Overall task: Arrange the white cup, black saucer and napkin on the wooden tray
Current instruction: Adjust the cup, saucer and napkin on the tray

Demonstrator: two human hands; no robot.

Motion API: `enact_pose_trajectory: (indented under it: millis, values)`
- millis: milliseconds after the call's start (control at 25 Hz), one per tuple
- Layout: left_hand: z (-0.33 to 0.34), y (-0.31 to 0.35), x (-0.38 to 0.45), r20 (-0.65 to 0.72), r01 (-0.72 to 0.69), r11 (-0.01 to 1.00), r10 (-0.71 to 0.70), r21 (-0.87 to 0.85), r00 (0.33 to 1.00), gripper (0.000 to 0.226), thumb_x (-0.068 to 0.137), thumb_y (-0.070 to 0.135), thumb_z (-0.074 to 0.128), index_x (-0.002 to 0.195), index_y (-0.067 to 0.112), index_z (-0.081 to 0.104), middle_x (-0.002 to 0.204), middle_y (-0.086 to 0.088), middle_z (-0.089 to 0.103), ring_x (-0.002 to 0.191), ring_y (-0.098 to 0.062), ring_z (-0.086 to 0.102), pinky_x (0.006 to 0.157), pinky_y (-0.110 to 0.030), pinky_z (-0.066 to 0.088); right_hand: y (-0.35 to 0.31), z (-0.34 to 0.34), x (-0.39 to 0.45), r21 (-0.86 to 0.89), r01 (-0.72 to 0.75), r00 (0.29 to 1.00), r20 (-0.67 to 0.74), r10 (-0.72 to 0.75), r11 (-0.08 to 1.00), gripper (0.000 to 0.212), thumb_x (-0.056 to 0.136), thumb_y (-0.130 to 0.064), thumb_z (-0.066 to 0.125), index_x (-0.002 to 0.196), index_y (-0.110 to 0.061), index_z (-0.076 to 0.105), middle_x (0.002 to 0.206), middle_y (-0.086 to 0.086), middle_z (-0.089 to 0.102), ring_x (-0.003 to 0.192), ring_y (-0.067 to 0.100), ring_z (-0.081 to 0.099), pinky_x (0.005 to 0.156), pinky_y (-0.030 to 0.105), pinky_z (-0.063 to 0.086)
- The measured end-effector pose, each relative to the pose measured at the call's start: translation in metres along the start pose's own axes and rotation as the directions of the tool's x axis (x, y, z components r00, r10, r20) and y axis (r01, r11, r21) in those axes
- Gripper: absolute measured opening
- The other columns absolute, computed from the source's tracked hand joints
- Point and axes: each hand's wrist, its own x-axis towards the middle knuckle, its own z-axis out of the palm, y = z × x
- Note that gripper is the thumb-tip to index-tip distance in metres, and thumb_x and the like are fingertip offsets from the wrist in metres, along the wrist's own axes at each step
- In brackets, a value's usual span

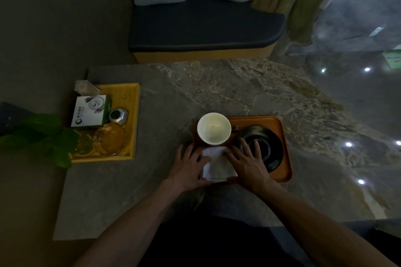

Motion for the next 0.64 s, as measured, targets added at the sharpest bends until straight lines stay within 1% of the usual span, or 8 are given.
enact_pose_trajectory:
  millis: [240,480,640]
  values:
    - [0.005,-0.005,-0.001,-0.017,-0.009,1.0,0.009,-0.016,1.0,0.077,0.08,0.074,0.047,0.145,0.036,0.032,0.161,-0.001,0.018,0.148,-0.028,0.003,0.116,-0.059,-0.004,0.0,0.001,-0.001,0.014,0.001,1.0,0.009,-0.001,1.0,0.091,0.08,-0.06,0.063,0.151,-0.031,0.014,0.162,0.003,0.015,0.148,0.037,-0.009,0.111,0.069,-0.008]
    - [0.012,-0.009,-0.002,-0.042,-0.008,0.999,0.007,-0.037,0.999,0.076,0.078,0.074,0.049,0.144,0.038,0.034,0.16,0.0,0.021,0.148,-0.028,0.005,0.115,-0.059,-0.006,0.0,0.001,-0.004,0.034,-0.002,1.0,0.018,0.001,0.999,0.09,0.081,-0.063,0.06,0.152,-0.035,0.012,0.163,0.0,0.012,0.148,0.037,-0.011,0.11,0.068,-0.011]
    - [0.016,-0.011,0.0,-0.027,-0.006,0.999,0.005,-0.038,1.0,0.078,0.076,0.074,0.051,0.143,0.04,0.032,0.159,0.0,0.021,0.148,-0.03,0.005,0.114,-0.062,-0.005,0.002,0.001,-0.004,0.023,0.0,0.999,0.032,-0.001,1.0,0.089,0.082,-0.062,0.059,0.152,-0.037,0.01,0.164,-0.001,0.01,0.148,0.038,-0.012,0.11,0.068,-0.011]
